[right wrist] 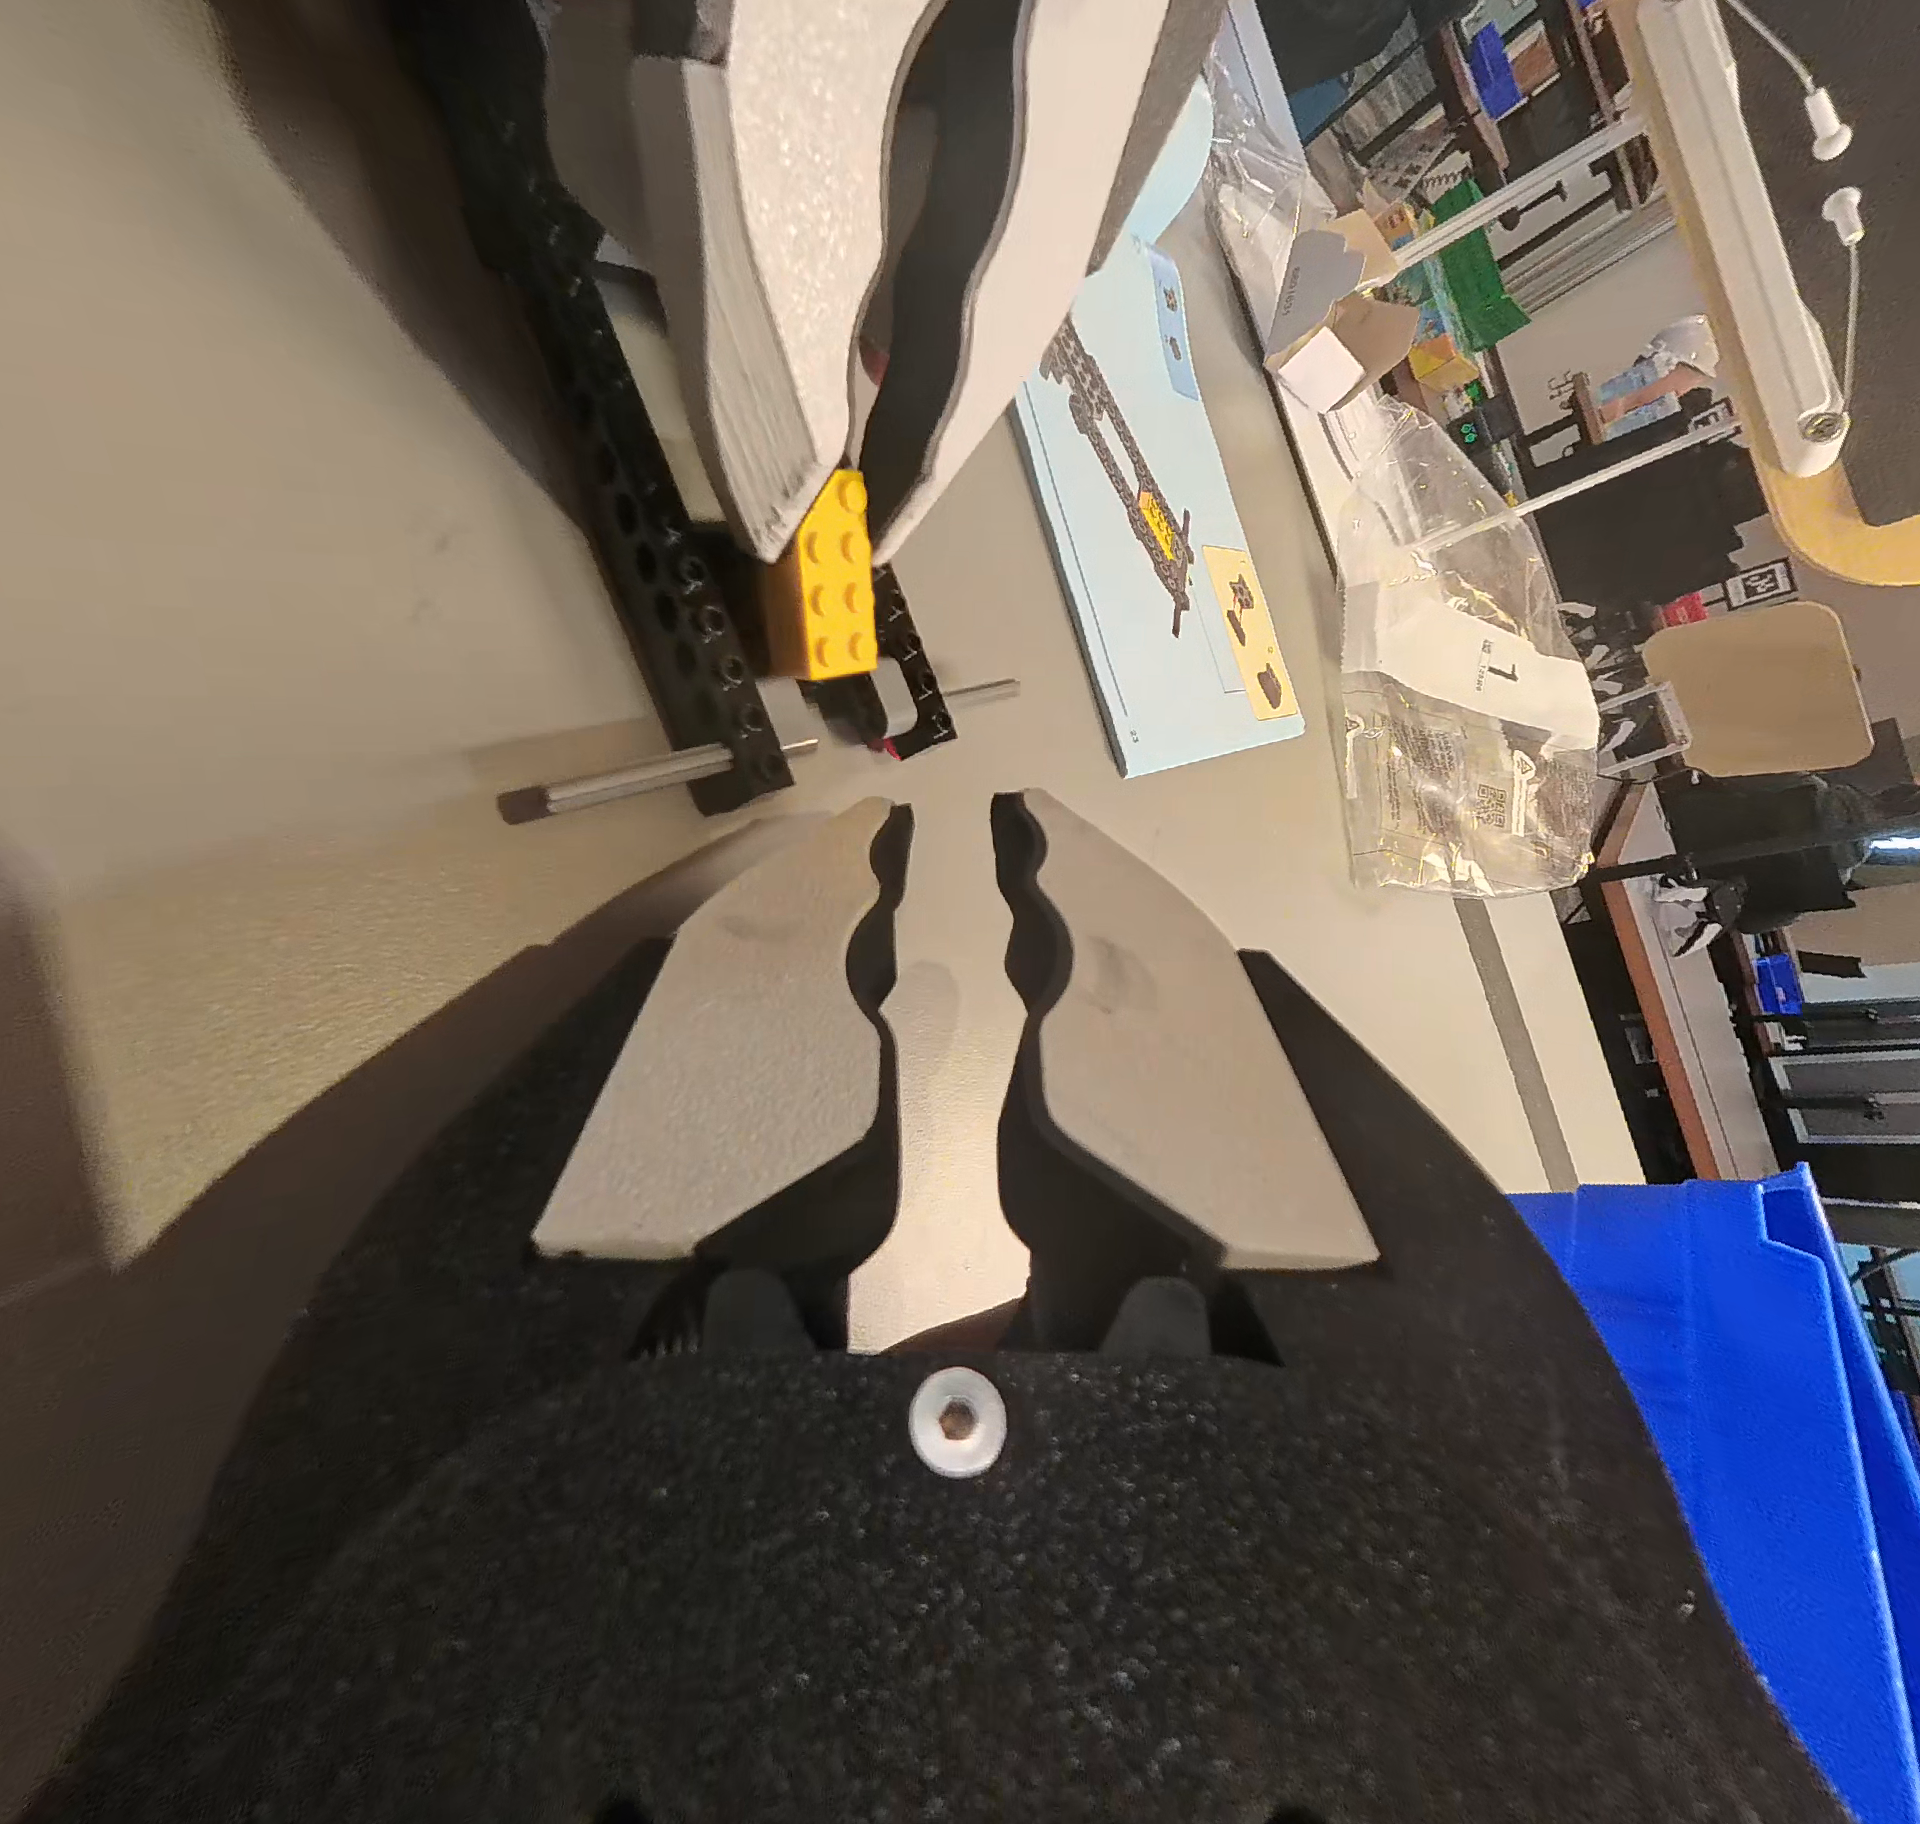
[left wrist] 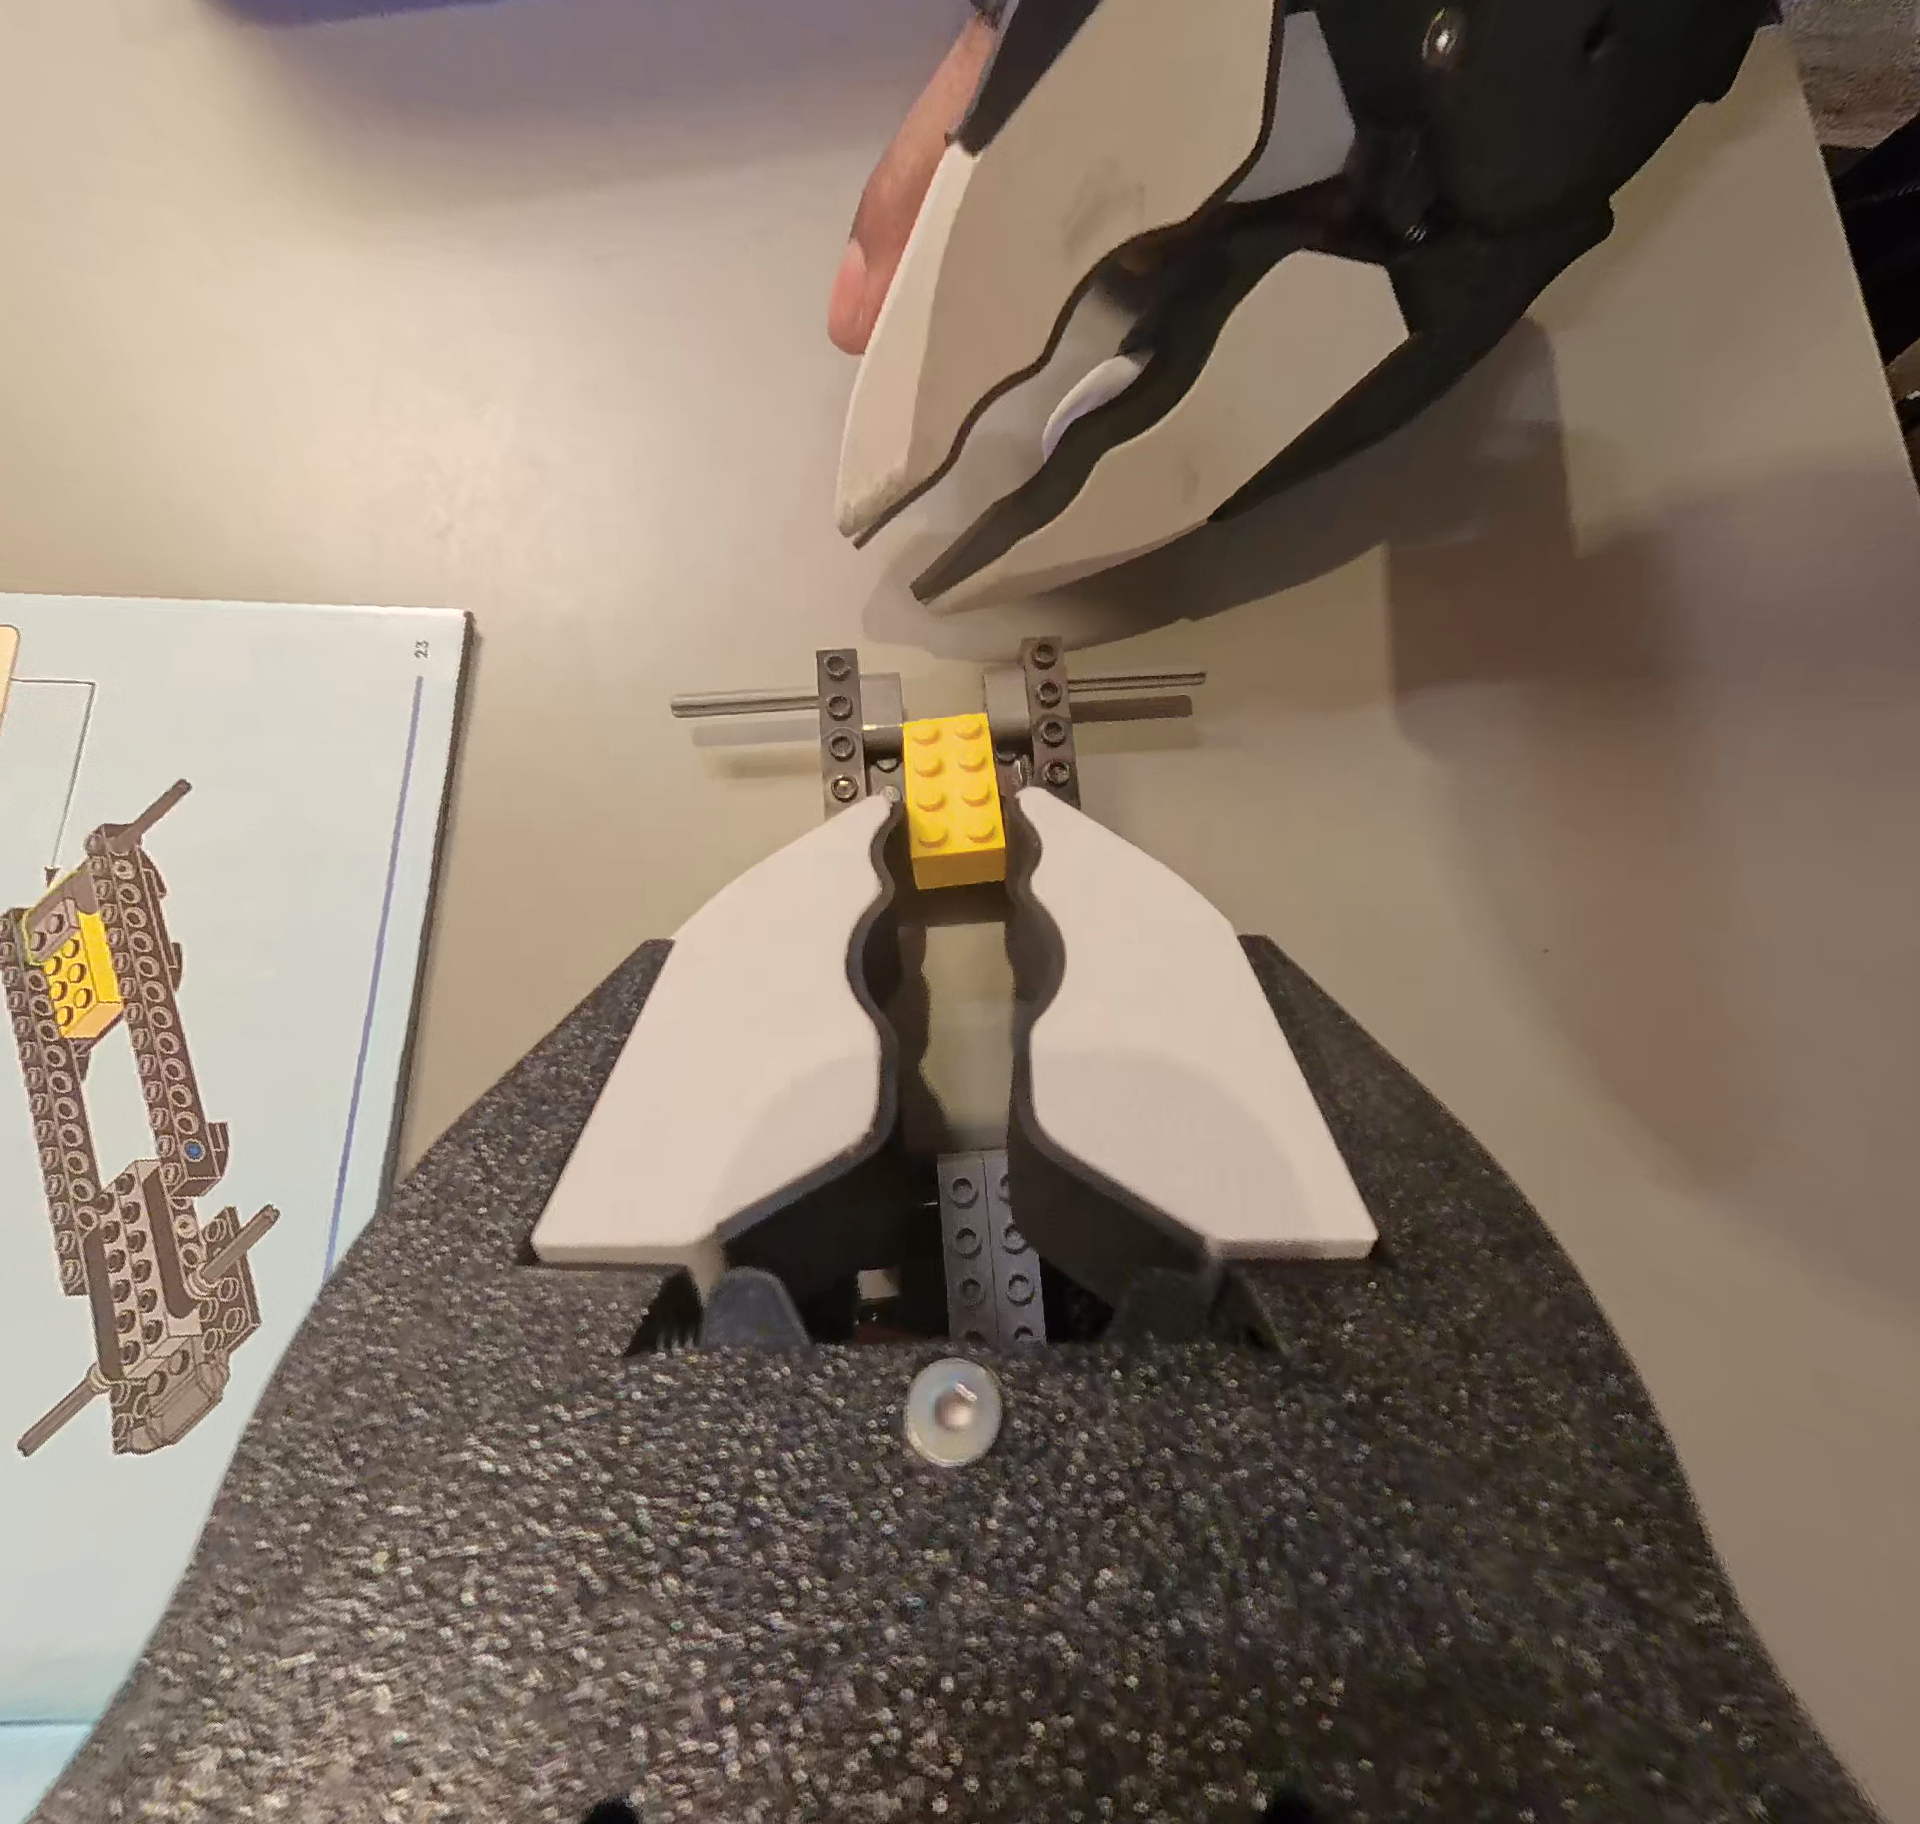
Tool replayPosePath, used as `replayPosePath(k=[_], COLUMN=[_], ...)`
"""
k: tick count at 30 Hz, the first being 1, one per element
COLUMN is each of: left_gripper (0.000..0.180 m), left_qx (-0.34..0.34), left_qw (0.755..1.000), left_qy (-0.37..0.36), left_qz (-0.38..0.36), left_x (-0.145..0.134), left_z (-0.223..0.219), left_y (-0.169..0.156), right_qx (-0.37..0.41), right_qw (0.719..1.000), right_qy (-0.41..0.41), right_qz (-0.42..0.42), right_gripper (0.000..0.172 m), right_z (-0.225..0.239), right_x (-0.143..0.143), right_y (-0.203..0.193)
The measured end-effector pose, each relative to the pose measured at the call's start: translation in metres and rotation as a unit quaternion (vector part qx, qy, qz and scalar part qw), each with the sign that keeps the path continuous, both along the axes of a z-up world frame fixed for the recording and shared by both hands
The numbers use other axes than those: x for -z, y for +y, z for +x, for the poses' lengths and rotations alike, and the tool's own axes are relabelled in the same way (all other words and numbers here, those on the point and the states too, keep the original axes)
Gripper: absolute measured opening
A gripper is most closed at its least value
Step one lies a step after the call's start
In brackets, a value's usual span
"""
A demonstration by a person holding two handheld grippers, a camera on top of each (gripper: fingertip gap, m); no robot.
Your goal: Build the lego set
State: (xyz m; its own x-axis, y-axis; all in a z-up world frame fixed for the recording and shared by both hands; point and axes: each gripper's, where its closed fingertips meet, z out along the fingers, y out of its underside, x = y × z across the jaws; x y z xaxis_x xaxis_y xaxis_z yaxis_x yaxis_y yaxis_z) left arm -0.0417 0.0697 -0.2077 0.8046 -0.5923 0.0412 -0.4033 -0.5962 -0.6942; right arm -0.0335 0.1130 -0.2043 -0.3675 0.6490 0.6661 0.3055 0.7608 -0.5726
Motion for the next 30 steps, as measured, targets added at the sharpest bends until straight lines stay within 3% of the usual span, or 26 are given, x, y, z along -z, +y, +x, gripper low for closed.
replayPosePath(k=[15, 23, 30], left_gripper=[0.018, 0.027, 0.009], left_qx=[-0.005, -0.009, -0.012], left_qw=[1.0, 1.0, 1.0], left_qy=[0.015, 0.015, 0.013], left_qz=[-0.005, 0.002, 0.006], left_x=[0.003, -0.003, -0.008], left_z=[0.002, 0.001, -0.002], left_y=[0.001, 0.001, 0.001], right_qx=[-0.003, -0.004, -0.005], right_qw=[1.0, 1.0, 1.0], right_qy=[-0.002, -0.003, -0.003], right_qz=[0.0, 0.003, 0.003], right_gripper=[0.013, 0.013, 0.013], right_z=[0.0, 0.0, 0.001], right_x=[0.001, 0.001, 0.001], right_y=[-0.001, -0.001, -0.001])
